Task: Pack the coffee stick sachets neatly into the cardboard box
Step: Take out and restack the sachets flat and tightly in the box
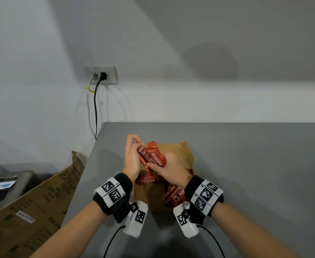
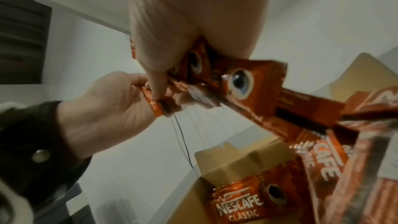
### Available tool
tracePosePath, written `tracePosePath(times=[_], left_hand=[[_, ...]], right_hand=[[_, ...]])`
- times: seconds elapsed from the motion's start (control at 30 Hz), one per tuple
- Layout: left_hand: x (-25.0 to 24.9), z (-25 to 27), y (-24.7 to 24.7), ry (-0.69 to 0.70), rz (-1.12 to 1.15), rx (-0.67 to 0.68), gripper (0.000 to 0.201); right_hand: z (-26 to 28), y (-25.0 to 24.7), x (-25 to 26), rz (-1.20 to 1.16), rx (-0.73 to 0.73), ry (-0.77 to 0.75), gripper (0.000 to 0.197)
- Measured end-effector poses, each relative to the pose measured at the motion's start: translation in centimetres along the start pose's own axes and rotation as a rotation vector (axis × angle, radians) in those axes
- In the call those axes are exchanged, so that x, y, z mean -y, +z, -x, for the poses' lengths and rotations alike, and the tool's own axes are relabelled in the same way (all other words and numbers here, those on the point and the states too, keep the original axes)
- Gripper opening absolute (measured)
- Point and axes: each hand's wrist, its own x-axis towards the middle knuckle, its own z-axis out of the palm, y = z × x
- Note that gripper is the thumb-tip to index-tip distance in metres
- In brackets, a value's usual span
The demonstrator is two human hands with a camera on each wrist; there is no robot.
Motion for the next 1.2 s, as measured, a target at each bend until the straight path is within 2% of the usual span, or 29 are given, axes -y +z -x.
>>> tracePosePath(times=[0.1, 0.23, 0.3, 0.33, 0.4, 0.47, 0.53, 0.67, 0.73, 0.8, 0.87, 1.0, 1.13, 1.2], left_hand=[[-0.1, 0.3, -0.7, 0.018, -0.109, 0.053, 0.03], [0.5, 0.7, -2.6, 0.112, -0.521, 0.118, 0.025], [0.8, 0.9, -3.5, 0.233, -0.731, 0.086, 0.022], [0.9, 1.0, -3.7, 0.322, -0.842, 0.109, 0.024], [1.2, 1.1, -3.7, 0.435, -0.964, 0.222, 0.022], [1.5, 1.4, -3.2, 0.418, -0.933, 0.262, 0.017], [1.6, 1.8, -2.4, 0.343, -0.833, 0.213, 0.016], [1.6, 2.2, -1.6, 0.171, -0.662, 0.154, 0.014], [1.6, 2.3, -1.8, 0.088, -0.61, 0.16, 0.014], [1.8, 2.1, -2.1, 0.064, -0.609, 0.148, 0.016], [1.9, 1.9, -2.4, 0.059, -0.61, 0.122, 0.016], [1.8, 2.1, -2.9, -0.032, -0.451, 0.114, 0.013], [2.0, 2.1, -3.0, -0.081, -0.338, 0.111, 0.014], [2.1, 2.1, -2.9, -0.098, -0.296, 0.128, 0.014]], right_hand=[[-0.2, -0.8, 0.0, -0.061, -0.059, -0.01, 0.009], [-0.2, -2.1, -1.1, -0.04, -0.192, 0.027, 0.007], [-0.3, -2.3, -1.5, 0.047, -0.272, 0.029, 0.015], [-0.3, -2.3, -1.6, 0.094, -0.292, 0.013, 0.019], [-0.4, -2.0, -1.5, 0.165, -0.278, -0.043, 0.014], [-0.5, -1.5, -1.1, 0.187, -0.245, -0.086, 0.01], [-0.4, -1.1, -0.5, 0.138, -0.214, -0.093, 0.011], [0.1, -0.8, 0.0, 0.095, -0.156, -0.157, 0.029], [0.3, -0.8, -0.1, 0.09, -0.111, -0.17, 0.022], [0.4, -0.9, -0.2, 0.092, -0.064, -0.172, 0.014], [0.3, -1.0, -0.6, 0.085, -0.088, -0.147, 0.01], [-0.6, -2.3, -1.7, 0.129, -0.317, -0.007, 0.023], [-0.5, -2.2, -2.8, 0.072, -0.184, 0.051, 0.024], [-0.4, -1.8, -3.1, 0.029, -0.193, 0.052, 0.018]])
